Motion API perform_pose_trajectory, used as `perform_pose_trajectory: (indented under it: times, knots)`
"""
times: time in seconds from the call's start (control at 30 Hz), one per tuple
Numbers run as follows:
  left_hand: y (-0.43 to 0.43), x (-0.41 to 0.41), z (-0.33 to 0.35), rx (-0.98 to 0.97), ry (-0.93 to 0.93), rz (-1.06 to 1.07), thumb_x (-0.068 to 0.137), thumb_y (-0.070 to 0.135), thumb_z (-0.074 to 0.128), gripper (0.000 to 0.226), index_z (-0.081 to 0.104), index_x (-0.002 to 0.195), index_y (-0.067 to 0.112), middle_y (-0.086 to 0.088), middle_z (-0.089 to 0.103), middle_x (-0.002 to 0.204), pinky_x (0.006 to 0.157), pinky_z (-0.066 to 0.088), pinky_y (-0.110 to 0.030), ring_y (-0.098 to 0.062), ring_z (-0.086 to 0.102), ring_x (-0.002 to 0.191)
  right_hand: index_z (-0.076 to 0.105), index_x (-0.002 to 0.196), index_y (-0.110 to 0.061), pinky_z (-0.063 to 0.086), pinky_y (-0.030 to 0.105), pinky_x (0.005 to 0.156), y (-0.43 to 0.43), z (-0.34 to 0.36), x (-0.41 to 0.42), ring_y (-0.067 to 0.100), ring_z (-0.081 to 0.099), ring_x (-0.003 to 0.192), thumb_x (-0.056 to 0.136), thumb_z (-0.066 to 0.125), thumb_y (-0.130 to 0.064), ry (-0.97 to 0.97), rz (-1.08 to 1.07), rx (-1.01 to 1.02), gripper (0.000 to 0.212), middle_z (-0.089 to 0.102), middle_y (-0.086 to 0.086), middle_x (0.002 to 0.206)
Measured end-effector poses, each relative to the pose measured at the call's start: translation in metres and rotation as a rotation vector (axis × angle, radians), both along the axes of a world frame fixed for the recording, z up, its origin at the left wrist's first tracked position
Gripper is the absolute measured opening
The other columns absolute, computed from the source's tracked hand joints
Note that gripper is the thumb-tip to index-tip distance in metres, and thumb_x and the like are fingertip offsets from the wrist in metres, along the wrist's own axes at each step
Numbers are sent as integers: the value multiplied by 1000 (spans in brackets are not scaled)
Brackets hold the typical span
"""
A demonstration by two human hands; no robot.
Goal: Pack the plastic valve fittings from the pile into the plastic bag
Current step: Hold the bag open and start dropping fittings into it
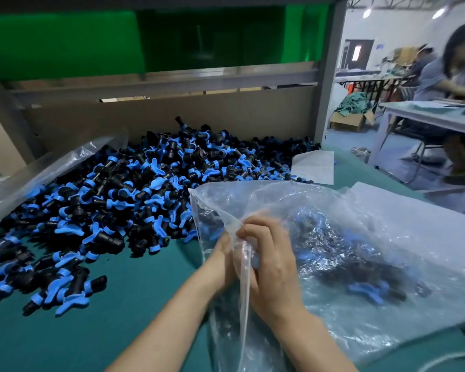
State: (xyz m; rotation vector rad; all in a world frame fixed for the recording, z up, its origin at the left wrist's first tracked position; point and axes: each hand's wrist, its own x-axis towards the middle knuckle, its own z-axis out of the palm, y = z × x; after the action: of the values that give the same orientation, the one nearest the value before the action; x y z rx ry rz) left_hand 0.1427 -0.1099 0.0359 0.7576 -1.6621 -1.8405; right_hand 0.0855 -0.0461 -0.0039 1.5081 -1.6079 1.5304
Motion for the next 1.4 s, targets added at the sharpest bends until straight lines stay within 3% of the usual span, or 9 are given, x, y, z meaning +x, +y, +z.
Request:
perform_pose_trajectory:
  times: [0.17, 0.33, 0.47, 0.57, 0.9, 1.0, 1.13, 1.23, 1.4]
  knots:
    - [-35, 74, -42, -474, -61, 239, 99, 4, 49, 30, 70, 105, 25, 9, 74, 96, 72, 55, -24, -11, 69, 88, 53, 106, -22, 47, 35, 85, -5, -9, -3, 15, 54, 98, 88, 63, -13, 14, -28, 132, 23, 55, -3, 110]
    - [-64, 150, -58, -1094, -740, 767, 95, 17, 52, 23, 64, 115, 23, 3, 63, 118, 103, 32, -47, -24, 50, 117, 56, 105, -20, 46, 34, 83, -9, -15, -3, 16, 55, 93, 88, 67, -5, 2, -15, 211, 25, 56, -4, 107]
    - [-73, 175, -53, -701, -1112, 901, 96, 39, 49, 53, 47, 139, 8, -29, 31, 150, 116, 4, -61, -48, 17, 142, 57, 105, -18, 48, 35, 83, -8, -15, -2, 14, 55, 93, 92, 64, -8, -40, 8, 235, 17, 55, -5, 105]
    - [-76, 178, -56, -593, -1175, 770, 100, 49, 31, 60, 33, 148, 13, -24, 19, 156, 116, 16, -56, -43, 11, 145, 56, 105, -19, 47, 35, 83, -7, -16, -1, 13, 53, 93, 93, 64, -9, -61, 9, 257, 17, 54, -7, 104]
    - [-61, 148, -72, -815, -694, 245, 100, 33, 36, 57, 15, 151, 47, 22, -13, 161, 114, 24, -36, 0, -26, 144, 57, 103, -18, 46, 34, 81, -8, -15, 0, 13, 53, 91, 93, 62, -9, -96, 14, 275, 14, 53, -8, 103]
    - [-64, 156, -67, -799, -630, 275, 99, 21, 37, 58, 22, 150, 43, 25, -1, 161, 113, 19, -28, 11, -18, 142, 57, 103, -17, 46, 33, 81, -7, -15, -1, 14, 53, 90, 93, 62, -9, -100, 18, 273, 13, 53, -8, 102]
    - [-57, 158, -56, -897, -644, 681, 90, 9, 48, 33, 51, 121, 20, 1, 49, 129, 97, 40, -39, -22, 38, 125, 57, 103, -17, 43, 29, 81, -7, -15, -1, 11, 51, 90, 93, 63, -9, -96, 11, 276, 15, 52, -10, 103]
    - [-50, 160, -48, -885, -826, 847, 88, 25, 55, 18, 50, 102, 14, -5, 56, 101, 83, 43, -43, -29, 49, 98, 57, 102, -16, 44, 30, 81, -6, -14, 0, 12, 52, 90, 93, 63, -9, -101, 17, 275, 13, 52, -8, 103]
    - [-48, 173, -54, -770, -1158, 695, 89, 56, 45, 43, 47, 109, 17, -2, 58, 108, 82, 42, -37, -25, 49, 101, 57, 101, -15, 45, 32, 81, -6, -13, 0, 14, 53, 89, 93, 62, -10, -105, 16, 268, 10, 53, -7, 102]
